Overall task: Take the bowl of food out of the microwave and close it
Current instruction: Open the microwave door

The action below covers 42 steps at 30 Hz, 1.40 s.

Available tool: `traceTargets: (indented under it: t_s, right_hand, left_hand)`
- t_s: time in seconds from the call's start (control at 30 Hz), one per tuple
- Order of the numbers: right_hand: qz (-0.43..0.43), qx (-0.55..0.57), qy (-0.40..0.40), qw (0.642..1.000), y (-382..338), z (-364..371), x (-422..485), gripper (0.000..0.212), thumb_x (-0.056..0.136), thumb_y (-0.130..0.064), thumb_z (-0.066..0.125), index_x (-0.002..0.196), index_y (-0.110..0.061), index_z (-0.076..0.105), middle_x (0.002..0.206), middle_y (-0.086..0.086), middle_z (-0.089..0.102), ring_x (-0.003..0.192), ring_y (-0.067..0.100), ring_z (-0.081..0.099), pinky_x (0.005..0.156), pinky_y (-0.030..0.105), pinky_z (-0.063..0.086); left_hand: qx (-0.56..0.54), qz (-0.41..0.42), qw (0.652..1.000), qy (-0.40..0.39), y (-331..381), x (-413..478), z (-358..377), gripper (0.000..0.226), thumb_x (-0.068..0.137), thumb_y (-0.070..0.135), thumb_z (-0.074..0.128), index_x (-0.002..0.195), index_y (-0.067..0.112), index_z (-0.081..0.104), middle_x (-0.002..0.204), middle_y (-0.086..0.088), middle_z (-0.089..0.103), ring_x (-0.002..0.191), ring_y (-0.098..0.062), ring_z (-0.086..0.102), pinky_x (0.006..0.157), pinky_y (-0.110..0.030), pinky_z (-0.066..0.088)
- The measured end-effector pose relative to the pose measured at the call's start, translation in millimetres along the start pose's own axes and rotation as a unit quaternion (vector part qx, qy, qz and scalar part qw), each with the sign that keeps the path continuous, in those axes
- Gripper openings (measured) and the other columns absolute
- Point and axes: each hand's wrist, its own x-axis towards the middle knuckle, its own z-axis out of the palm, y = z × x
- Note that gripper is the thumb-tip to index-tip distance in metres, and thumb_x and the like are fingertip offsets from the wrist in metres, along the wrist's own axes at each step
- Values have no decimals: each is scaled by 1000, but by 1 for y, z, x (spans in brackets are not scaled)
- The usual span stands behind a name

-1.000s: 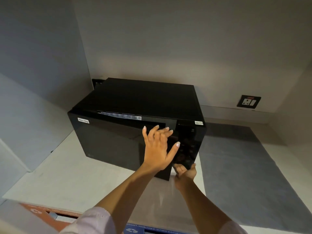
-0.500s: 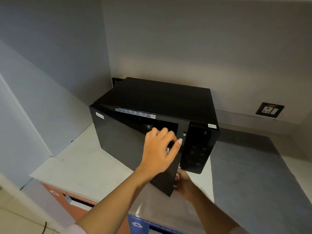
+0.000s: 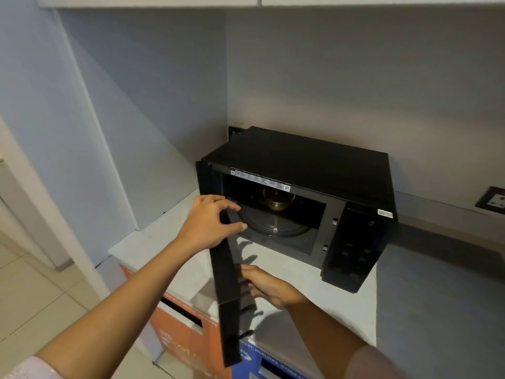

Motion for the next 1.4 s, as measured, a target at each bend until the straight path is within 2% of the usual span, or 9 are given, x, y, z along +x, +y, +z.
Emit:
traceTargets:
  t_s: [0.17, 0.27, 0.37, 0.47, 0.67, 0.83, 1.0, 1.2, 1.4]
  right_hand:
    - [4, -51, -31, 998, -18, 32, 14, 54, 74, -64, 58, 122, -39, 59, 133, -10, 59, 120, 14, 56, 94, 32, 44]
    - [-7, -60, -37, 997, -28, 52, 20, 47, 84, -58, 56, 125, -36, 55, 129, -10, 60, 117, 10, 58, 96, 33, 42]
    - [-25, -69, -38, 997, -38, 72, 27, 38, 87, -49, 54, 124, -39, 55, 127, -5, 62, 116, 12, 59, 100, 39, 41]
    - [-50, -69, -42, 996, -49, 82, 35, 37, 94, -37, 48, 131, -35, 50, 133, -1, 59, 119, 17, 57, 91, 36, 41]
    - [-69, -80, -50, 993, -61, 97, 59, 47, 90, -47, 51, 136, -45, 43, 144, -1, 49, 128, 21, 49, 84, 35, 46]
    - [-95, -115, -54, 987, -56, 114, 93, 67, 76, -59, 61, 137, -37, 45, 147, -2, 47, 135, 21, 43, 114, 46, 31]
    - [-133, -142, -52, 980, -64, 122, 97, 40, 98, -24, 48, 136, -11, 45, 141, 14, 49, 130, 28, 45, 110, 45, 35]
    - [-133, -156, -27, 978, -72, 132, 110, 39, 101, -25, 42, 138, -14, 47, 147, 10, 45, 135, 29, 41, 111, 43, 33]
    - [-108, -126, 7, 986, -69, 126, 119, 35, 97, -28, 49, 128, -14, 58, 136, 13, 56, 126, 31, 50, 107, 49, 39]
  left_hand:
    - [41, -38, 998, -34, -20, -14, -31, 75, 74, 36, 79, 140, 34, 44, 160, -9, 20, 147, -25, 17, 116, -44, 27]
    - [110, -41, 992, -52, -31, -21, -42, 89, 68, 26, 85, 144, 33, 38, 160, -11, 18, 146, -24, 24, 113, -40, 33]
    - [201, -38, 977, -65, -40, -28, -45, 103, 65, 25, 87, 149, 31, 28, 161, -15, 9, 147, -30, 19, 114, -42, 33]
    - [253, -28, 965, -64, -47, -30, -49, 109, 68, 30, 85, 152, 29, 17, 162, -14, 7, 147, -33, 18, 115, -41, 30]
    - [267, -48, 962, -2, -59, -27, -44, 98, 77, 47, 73, 152, 25, 14, 161, -13, 13, 147, -33, 19, 118, -44, 27]
    - [312, -67, 945, 75, -66, -19, -29, 85, 85, 52, 61, 150, 18, 19, 158, -17, 21, 146, -34, 23, 120, -45, 20]
    - [325, -57, 934, 138, -78, -11, -24, 69, 87, 47, 59, 143, 14, 34, 148, -20, 41, 137, -38, 39, 114, -49, 34]
    - [293, -44, 937, 185, -97, -8, -26, 61, 88, 41, 57, 139, 10, 42, 143, -18, 48, 134, -36, 44, 112, -49, 35]
    - [302, -38, 930, 209, -102, -6, -15, 63, 89, 43, 54, 141, 11, 40, 144, -22, 47, 135, -40, 41, 113, -53, 31]
